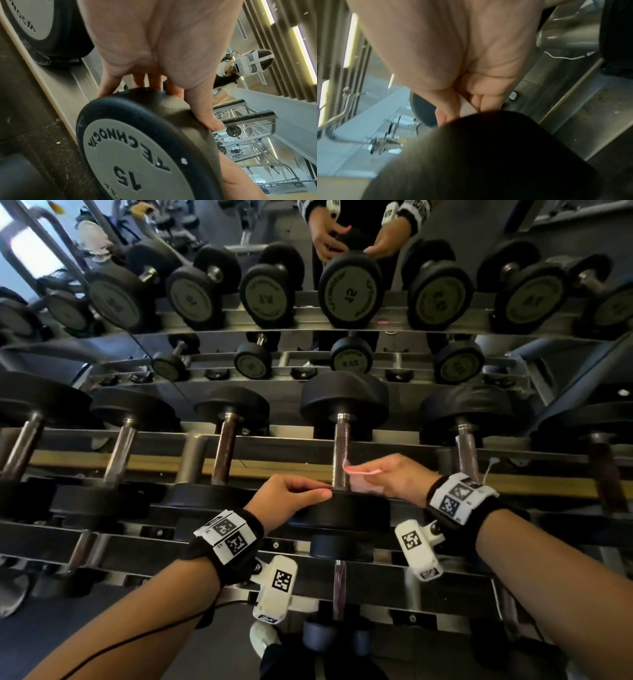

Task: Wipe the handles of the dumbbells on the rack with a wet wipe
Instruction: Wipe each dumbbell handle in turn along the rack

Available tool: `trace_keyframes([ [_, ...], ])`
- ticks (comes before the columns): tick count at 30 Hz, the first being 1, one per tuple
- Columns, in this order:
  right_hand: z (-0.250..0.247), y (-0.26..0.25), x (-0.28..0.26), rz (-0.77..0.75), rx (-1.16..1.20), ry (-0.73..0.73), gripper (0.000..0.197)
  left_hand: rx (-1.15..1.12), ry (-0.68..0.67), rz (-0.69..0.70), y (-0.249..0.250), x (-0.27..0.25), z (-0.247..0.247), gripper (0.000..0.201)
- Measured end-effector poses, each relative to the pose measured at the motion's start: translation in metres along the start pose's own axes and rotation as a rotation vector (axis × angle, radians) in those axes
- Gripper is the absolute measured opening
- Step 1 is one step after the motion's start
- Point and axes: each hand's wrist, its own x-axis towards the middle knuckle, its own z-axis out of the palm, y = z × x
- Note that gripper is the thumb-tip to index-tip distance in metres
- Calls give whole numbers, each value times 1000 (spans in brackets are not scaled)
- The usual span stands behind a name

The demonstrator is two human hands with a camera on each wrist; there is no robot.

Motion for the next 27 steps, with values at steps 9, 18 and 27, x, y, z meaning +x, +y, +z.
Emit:
trace_keyframes([
  [9, -1, -2, 40, -56, 146, 150, 40, 53, -41, -11, -3, 3, -4, 57],
  [18, -14, -10, 10, 86, -379, -80, 30, 91, -83, -7, -2, 5, -8, 49],
  [27, -7, -17, 42, -38, 131, 42, 43, 79, -58, 0, -3, 2, -6, 49],
])
